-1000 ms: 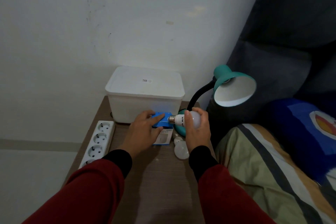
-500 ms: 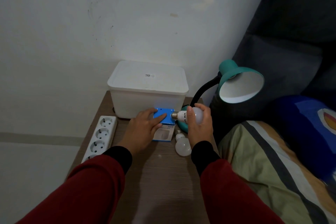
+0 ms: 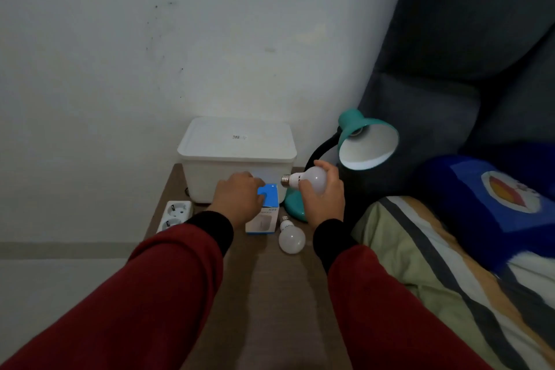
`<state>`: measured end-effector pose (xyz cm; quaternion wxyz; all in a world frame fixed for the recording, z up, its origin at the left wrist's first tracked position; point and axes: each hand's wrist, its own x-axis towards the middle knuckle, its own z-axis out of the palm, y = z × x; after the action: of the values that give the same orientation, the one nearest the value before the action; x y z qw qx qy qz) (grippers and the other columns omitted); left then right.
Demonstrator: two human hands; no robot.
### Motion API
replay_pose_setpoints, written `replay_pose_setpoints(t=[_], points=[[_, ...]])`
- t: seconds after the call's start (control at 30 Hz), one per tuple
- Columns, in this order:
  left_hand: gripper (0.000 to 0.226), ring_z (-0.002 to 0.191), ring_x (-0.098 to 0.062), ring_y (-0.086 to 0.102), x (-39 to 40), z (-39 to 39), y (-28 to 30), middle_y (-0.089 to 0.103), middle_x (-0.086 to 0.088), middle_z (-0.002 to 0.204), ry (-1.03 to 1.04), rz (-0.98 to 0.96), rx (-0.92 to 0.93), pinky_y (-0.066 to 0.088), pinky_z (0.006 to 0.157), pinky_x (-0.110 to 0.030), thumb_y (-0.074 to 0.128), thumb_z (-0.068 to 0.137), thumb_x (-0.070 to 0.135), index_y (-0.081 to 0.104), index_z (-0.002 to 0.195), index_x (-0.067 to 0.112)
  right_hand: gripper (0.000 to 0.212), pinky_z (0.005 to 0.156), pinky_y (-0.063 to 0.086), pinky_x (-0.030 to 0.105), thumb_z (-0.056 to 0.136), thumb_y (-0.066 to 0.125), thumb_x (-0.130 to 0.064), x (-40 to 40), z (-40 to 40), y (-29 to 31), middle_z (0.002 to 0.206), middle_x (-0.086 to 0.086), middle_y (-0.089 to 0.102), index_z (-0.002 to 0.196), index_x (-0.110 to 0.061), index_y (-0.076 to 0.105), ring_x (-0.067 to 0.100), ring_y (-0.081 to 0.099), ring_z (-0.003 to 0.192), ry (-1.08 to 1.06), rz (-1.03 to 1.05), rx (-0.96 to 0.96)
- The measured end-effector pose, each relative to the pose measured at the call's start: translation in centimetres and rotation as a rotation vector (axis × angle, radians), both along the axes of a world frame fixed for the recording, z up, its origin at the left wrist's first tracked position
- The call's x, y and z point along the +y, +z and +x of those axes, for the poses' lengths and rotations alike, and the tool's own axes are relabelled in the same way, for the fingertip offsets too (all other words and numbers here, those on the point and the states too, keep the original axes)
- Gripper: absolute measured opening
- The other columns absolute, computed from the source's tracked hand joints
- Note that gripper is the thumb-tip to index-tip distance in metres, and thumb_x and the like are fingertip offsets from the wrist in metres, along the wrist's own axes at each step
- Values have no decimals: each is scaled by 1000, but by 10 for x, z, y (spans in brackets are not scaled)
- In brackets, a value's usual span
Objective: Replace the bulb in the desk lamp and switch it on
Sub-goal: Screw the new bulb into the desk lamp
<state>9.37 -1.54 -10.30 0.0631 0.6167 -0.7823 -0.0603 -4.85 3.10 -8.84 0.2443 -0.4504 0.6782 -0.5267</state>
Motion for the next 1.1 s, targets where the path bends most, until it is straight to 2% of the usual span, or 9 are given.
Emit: replay_pose_setpoints(t=[0.13, 0.23, 0.4, 0.5, 0.63, 0.83, 0.93, 1.1], points=[[40, 123, -25, 50, 3, -17, 42, 54, -6, 131, -33, -77, 80, 44, 99, -40, 50, 92, 33, 51, 131, 25, 47, 92, 48, 31, 78, 66, -20, 15, -12, 26, 126, 6, 50, 123, -25, 52, 20, 53, 106, -56, -70, -32], [39, 121, -26, 51, 2, -37, 73, 56, -6, 128, -73, -156, 128, 44, 97, -40, 49, 93, 32, 51, 131, 24, 48, 91, 47, 29, 78, 66, -26, 25, -28, 39, 125, 3, 53, 124, -27, 51, 18, 53, 109, -147, -138, -52], [41, 118, -27, 52, -4, -78, 106, 56, -10, 127, -195, -217, 273, 45, 97, -36, 49, 94, 31, 49, 134, 22, 48, 94, 51, 41, 78, 68, -36, 27, -57, 41, 125, 2, 57, 122, -29, 50, 23, 57, 111, -292, -178, -133], [42, 115, -26, 54, -13, -104, 113, 57, -11, 125, -276, -217, 299, 43, 97, -34, 51, 93, 29, 48, 134, 25, 54, 95, 51, 42, 75, 72, -41, 19, -70, 38, 123, 4, 59, 123, -27, 50, 23, 58, 111, -356, -144, -196], [45, 119, -25, 52, -22, -126, 115, 55, -10, 130, -337, -210, 279, 39, 100, -31, 54, 92, 23, 47, 136, 27, 60, 97, 48, 39, 74, 75, -36, 2, -81, 33, 123, 7, 58, 127, -25, 48, 24, 56, 111, -332, -93, -231], [44, 123, -21, 52, -34, -133, 109, 55, -7, 136, -379, -201, 294, 33, 102, -18, 55, 92, 11, 52, 133, 24, 66, 99, 46, 35, 74, 70, -14, -23, -86, 29, 132, 11, 50, 134, -21, 44, 28, 53, 117, -237, -60, -213], [41, 122, -20, 55, -37, -133, 108, 58, -8, 134, -369, -215, 323, 32, 101, -14, 57, 91, 9, 56, 130, 22, 66, 101, 42, 33, 77, 69, -15, -30, -85, 26, 136, 12, 41, 137, -17, 42, 28, 48, 121, -218, -53, -189], [40, 119, -20, 57, -37, -134, 107, 59, -8, 132, -339, -212, 335, 33, 100, -13, 57, 91, 10, 56, 129, 22, 61, 99, 46, 38, 78, 73, -27, -39, -83, 24, 131, 12, 47, 131, -11, 48, 28, 52, 116, -238, -58, -248]])
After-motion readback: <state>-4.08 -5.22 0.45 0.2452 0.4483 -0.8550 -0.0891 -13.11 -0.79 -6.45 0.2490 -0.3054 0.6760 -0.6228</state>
